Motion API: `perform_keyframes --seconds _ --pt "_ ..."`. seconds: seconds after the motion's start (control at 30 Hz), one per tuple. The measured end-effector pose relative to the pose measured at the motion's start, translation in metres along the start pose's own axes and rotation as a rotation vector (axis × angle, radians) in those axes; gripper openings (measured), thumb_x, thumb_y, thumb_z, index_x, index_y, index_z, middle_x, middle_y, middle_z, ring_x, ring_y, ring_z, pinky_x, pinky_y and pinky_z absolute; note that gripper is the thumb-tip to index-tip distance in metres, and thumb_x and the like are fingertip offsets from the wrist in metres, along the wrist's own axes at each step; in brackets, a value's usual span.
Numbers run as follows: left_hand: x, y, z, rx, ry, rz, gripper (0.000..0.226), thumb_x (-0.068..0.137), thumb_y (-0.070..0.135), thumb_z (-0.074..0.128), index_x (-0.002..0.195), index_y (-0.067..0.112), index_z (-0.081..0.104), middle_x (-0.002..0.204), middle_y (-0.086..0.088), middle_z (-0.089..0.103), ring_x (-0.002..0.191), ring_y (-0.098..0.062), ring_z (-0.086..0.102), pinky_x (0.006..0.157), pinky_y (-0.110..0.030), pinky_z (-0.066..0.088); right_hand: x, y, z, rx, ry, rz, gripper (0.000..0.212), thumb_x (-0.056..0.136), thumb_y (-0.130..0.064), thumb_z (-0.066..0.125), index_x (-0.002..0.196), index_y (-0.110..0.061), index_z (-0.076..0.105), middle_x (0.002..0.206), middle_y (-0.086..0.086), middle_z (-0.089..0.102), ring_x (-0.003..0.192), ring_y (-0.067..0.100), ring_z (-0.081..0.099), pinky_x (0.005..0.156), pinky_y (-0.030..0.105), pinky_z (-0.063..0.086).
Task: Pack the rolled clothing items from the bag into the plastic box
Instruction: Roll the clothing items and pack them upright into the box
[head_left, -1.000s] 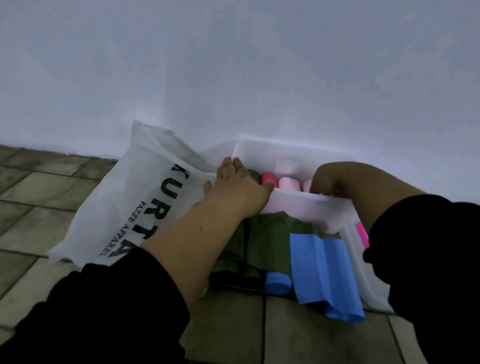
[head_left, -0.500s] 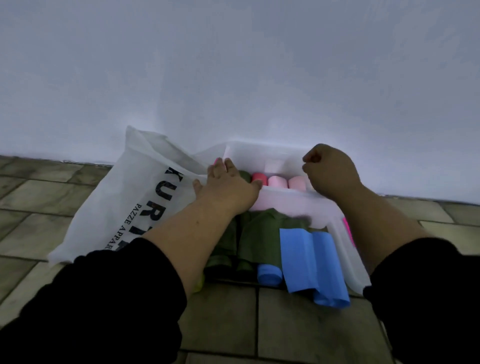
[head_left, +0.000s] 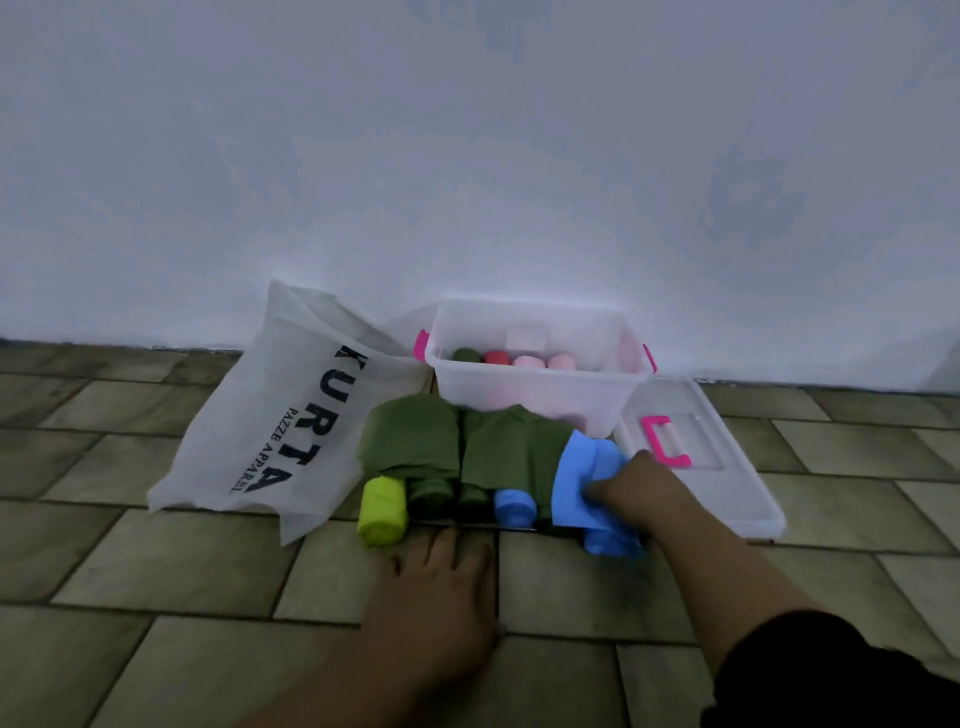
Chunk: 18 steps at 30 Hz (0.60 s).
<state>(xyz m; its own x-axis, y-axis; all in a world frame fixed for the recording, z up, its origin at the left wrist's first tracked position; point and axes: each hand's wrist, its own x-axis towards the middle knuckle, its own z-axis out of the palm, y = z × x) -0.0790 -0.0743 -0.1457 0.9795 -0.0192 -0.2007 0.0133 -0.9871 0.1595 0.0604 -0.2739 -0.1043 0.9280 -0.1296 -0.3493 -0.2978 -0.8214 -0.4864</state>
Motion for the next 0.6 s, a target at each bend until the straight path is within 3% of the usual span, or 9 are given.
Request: perform_keyframes --seconds 0.13,0.23,0.33,0.4,0.47,0.5,0.53,0.6 --pt "0.001 -0.004 0.008 -0.003 0.039 -0.012 0.075 0.078 0.066 0.039 0.144 0.041 0.015 0.157 0.0 0.012 0.142 -0.022 0.012 0.109 -0.048 0.018 -0.019 0.005 0.003 0.095 -0.06 0.062 0.055 0.07 -0.03 0.075 0.112 0.0 0.056 0.104 0.017 0.057 0.085 0.029 0.057 0.068 0.032 0.048" --pt "0.001 -0.005 0.003 -0.036 -0.022 -0.017 0.078 0.077 0.065 0.044 0.145 0.04 0.014 0.158 0.0 0.007 0.144 -0.023 0.007 0.112 -0.052 0.015 -0.034 0.012 0.003 0.172 -0.078 0.091 0.036 0.066 -0.02 0.073 0.089 0.003 0.059 0.103 0.021 0.058 0.088 0.034 0.06 0.072 0.034 0.052" --pt "-0.003 0.004 -0.014 -0.197 -0.032 -0.047 0.07 0.079 0.055 0.056 0.141 0.029 0.034 0.153 -0.007 0.025 0.138 -0.024 0.027 0.111 -0.044 0.028 -0.046 0.014 0.003 0.114 0.057 0.005 0.05 0.074 -0.024 0.071 0.11 0.003 0.052 0.115 0.023 0.059 0.104 0.036 0.059 0.077 0.033 0.045" --pt "-0.011 0.017 -0.025 -0.594 -0.014 -0.091 0.053 0.079 0.048 0.063 0.125 0.023 0.055 0.131 -0.004 0.054 0.115 -0.018 0.052 0.093 -0.031 0.044 -0.059 0.012 0.007 0.025 0.238 -0.173 0.049 0.076 -0.026 0.068 0.112 -0.005 0.043 0.111 0.02 0.061 0.104 0.037 0.059 0.076 0.034 0.042" --pt "-0.025 0.036 -0.037 -1.25 -0.297 -0.17 0.042 0.075 0.052 0.064 0.104 0.023 0.066 0.104 0.003 0.067 0.089 -0.015 0.061 0.072 -0.029 0.047 -0.079 0.007 0.015 -0.136 0.404 -0.376 0.045 0.071 -0.027 0.067 0.107 -0.012 0.045 0.103 0.012 0.061 0.098 0.035 0.058 0.07 0.035 0.041" --pt "-0.029 0.044 -0.042 -1.517 -0.441 -0.187 0.045 0.076 0.058 0.06 0.1 0.02 0.067 0.099 0.001 0.068 0.085 -0.017 0.063 0.068 -0.029 0.049 -0.091 0.004 0.021 -0.216 0.469 -0.485 0.046 0.069 -0.029 0.067 0.109 -0.015 0.048 0.101 0.008 0.06 0.096 0.033 0.057 0.067 0.036 0.04" --pt "-0.028 0.048 -0.044 -1.714 -0.483 -0.22 0.053 0.081 0.061 0.053 0.104 0.016 0.068 0.101 -0.005 0.07 0.089 -0.023 0.065 0.071 -0.032 0.052 -0.103 0.003 0.028 -0.285 0.507 -0.593 0.049 0.067 -0.03 0.067 0.111 -0.017 0.051 0.1 0.005 0.06 0.092 0.031 0.057 0.065 0.036 0.038" --pt "-0.02 0.045 -0.044 -1.975 -0.416 -0.322 0.061 0.086 0.061 0.047 0.117 0.01 0.064 0.113 -0.017 0.067 0.104 -0.033 0.062 0.085 -0.042 0.051 -0.125 0.005 0.042 -0.364 0.528 -0.758 0.06 0.056 -0.036 0.07 0.113 -0.02 0.057 0.095 0.0 0.062 0.082 0.027 0.059 0.061 0.036 0.041"
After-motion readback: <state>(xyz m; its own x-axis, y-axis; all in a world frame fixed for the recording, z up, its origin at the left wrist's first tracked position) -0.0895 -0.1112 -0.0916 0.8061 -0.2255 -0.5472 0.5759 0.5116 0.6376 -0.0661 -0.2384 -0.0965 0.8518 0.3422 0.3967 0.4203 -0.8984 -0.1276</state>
